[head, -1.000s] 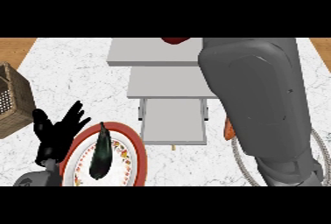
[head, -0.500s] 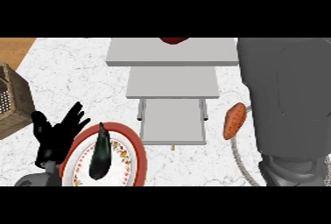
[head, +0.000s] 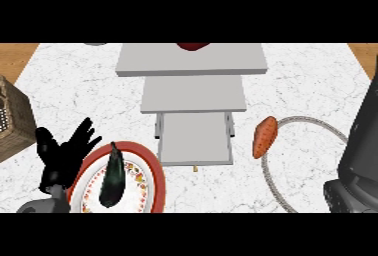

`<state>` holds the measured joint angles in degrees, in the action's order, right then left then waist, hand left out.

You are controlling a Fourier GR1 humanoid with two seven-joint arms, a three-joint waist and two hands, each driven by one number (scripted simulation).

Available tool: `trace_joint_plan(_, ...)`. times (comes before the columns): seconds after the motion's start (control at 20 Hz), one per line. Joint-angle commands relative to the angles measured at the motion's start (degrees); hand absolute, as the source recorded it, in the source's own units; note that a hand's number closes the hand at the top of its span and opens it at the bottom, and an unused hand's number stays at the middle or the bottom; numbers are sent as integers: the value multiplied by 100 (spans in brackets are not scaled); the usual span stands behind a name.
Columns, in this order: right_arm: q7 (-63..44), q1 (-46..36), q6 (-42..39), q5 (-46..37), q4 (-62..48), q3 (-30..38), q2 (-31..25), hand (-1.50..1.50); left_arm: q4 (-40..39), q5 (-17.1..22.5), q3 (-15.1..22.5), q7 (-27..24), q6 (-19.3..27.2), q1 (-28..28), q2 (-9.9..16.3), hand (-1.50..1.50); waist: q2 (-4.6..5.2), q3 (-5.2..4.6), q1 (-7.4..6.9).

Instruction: Pick the tomato from the placemat and place it in the tiered shelf

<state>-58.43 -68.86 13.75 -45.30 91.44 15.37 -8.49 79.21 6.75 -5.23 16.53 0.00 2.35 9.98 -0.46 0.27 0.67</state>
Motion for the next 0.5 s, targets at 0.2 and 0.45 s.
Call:
trace_joint_plan(0.2,-497,708,-716,1045,1181,1040,-825,-150,237,116,-54,523,-45,5,106,0,8,-20,6)
trace_joint_plan(0.45,-161,1087,-1192,2252,1241,1727,-1488,-150,-49,-70,34,60,39,-71,-91,0,32,-24,-22)
